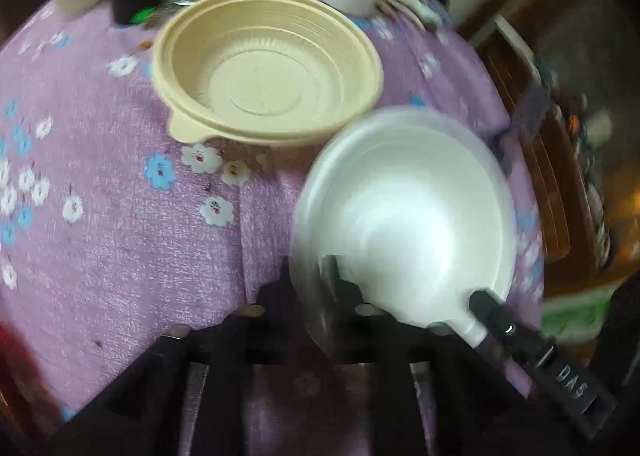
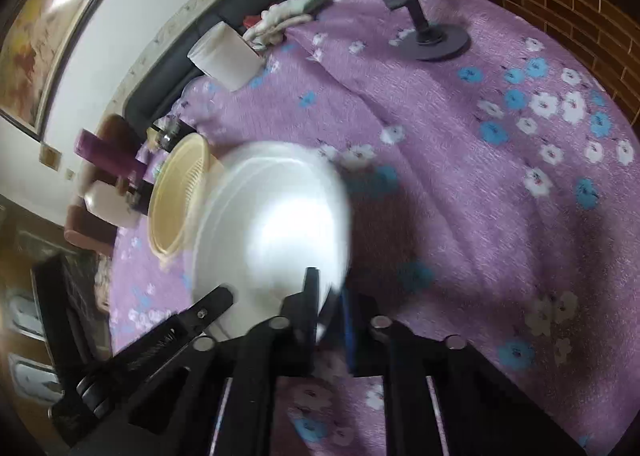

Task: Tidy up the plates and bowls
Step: 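Move both grippers to the other white foam bowl, then grasp the rim of the white foam bowl with both grippers, then carry the white foam bowl toward the red plate stack with both grippers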

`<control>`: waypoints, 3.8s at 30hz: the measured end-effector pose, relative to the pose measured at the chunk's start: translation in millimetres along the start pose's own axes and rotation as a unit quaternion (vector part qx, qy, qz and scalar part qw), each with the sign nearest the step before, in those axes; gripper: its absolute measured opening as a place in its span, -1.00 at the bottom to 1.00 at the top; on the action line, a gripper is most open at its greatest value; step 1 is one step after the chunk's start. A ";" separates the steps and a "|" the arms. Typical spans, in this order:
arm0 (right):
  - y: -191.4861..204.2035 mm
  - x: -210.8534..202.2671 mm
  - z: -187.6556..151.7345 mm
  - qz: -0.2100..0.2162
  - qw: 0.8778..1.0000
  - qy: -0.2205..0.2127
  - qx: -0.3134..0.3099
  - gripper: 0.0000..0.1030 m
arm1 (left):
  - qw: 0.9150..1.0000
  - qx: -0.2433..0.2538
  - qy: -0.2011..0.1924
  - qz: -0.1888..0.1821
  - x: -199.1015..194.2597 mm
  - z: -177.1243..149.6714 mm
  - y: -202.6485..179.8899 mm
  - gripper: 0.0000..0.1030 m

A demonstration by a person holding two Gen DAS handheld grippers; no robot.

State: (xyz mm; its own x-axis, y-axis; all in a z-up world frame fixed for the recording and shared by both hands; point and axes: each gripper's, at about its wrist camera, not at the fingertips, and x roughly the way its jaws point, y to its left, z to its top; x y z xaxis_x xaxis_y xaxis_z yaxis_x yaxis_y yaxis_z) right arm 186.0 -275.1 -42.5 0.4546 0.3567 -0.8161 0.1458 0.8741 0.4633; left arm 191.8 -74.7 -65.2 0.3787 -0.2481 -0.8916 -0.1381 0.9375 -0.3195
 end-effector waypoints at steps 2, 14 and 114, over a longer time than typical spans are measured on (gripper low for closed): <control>-4.0 -6.8 -10.5 0.004 1.000 -0.013 0.004 -0.87 | 1.000 0.001 -0.003 -0.008 -5.2 -7.4 1.9 -0.82; 0.9 -46.7 -57.8 0.022 0.999 -0.046 -0.015 -0.87 | 0.998 0.043 -0.045 -0.002 -54.4 -52.4 10.0 -0.82; 167.8 -88.3 -173.4 0.129 0.969 -0.051 -0.204 -0.86 | 0.979 -0.009 -0.197 0.053 -214.5 -129.9 147.9 -0.80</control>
State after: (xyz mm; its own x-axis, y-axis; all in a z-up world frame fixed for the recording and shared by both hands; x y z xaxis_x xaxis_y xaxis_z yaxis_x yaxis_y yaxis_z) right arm 17.9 -102.7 47.4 0.5170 0.5650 -0.6430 -0.3350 0.8248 0.4555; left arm -28.7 85.5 37.1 0.6849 -0.0320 -0.7280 -0.2111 0.9475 -0.2402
